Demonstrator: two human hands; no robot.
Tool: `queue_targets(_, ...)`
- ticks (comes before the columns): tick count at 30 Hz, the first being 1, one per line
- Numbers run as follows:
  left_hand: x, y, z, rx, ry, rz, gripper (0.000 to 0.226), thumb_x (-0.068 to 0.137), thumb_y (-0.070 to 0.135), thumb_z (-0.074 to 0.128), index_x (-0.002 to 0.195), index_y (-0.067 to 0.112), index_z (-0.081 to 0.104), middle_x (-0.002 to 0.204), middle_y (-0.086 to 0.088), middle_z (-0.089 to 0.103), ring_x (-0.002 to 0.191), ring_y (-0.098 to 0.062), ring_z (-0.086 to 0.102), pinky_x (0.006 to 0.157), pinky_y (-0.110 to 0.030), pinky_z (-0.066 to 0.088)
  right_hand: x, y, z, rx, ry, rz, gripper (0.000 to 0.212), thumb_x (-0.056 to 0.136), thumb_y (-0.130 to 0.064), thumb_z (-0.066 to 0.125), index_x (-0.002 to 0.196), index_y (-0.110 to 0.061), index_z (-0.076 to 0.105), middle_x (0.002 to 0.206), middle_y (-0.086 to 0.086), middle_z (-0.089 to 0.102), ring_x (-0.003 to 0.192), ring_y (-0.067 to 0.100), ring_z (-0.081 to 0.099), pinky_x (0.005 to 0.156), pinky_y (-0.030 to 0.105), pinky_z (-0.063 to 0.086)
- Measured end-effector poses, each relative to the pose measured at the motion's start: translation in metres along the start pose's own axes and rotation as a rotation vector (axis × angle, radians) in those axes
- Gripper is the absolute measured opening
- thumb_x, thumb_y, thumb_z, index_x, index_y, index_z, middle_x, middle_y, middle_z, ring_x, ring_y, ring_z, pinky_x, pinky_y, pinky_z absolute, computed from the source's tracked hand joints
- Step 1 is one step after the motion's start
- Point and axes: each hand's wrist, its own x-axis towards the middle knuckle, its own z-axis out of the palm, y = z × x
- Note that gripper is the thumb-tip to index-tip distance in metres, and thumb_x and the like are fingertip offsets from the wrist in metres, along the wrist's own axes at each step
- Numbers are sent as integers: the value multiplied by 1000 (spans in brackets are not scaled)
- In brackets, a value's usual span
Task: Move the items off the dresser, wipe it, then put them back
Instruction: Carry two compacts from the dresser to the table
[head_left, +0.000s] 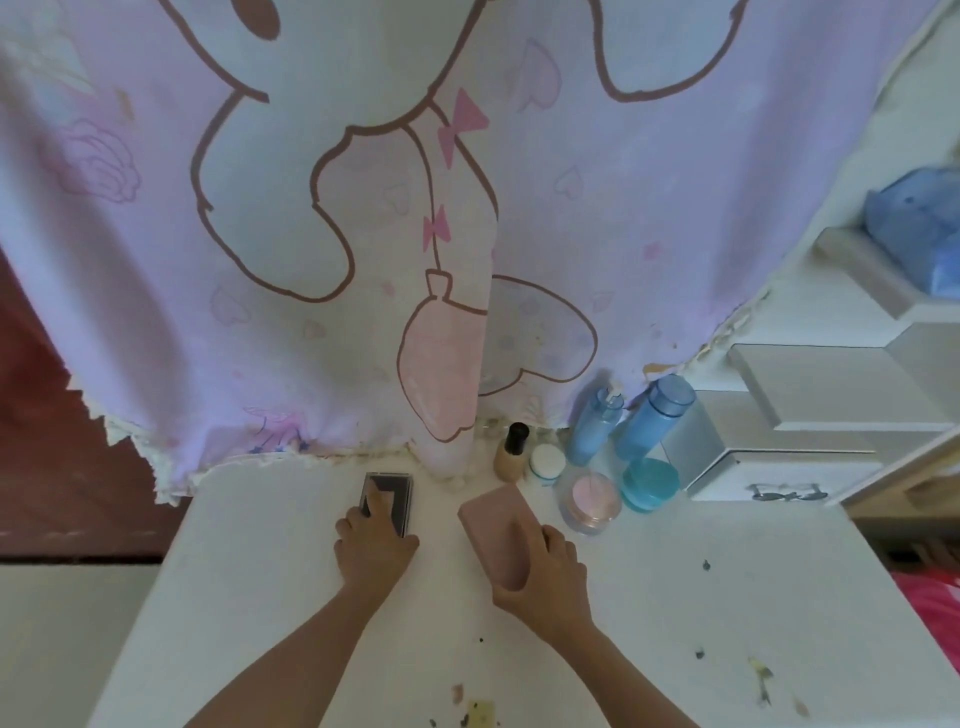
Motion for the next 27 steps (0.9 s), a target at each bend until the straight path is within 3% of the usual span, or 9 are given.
queue_targets(6,-24,-36,-9,-220,28,-46,95,74,23,66,147,14,6,125,-18,44,115,-34,40,90,-41,41,1,-5,10,-46,-59,-76,77,74,-44,60,139,-28,21,134,1,32,120,21,34,95,32,32)
queue_targets(13,-44,-71,-24,-309,117,-146,96,72,22,71,146,11,11,125,-19,47,113,-37,44,94,-42,37,13,-35,17,-124,-172,-264,79,74,-42,61,140,-27,20,137,5,30,121,25,33,96,34,31)
queue_targets(27,-189,-108,-18,-481,495,-724,88,75,17,67,146,15,15,131,-16,44,117,-34,38,96,-44,38,4,-96,49,-202,-426,-877,76,74,-42,61,137,-28,21,137,4,28,121,25,31,96,36,31)
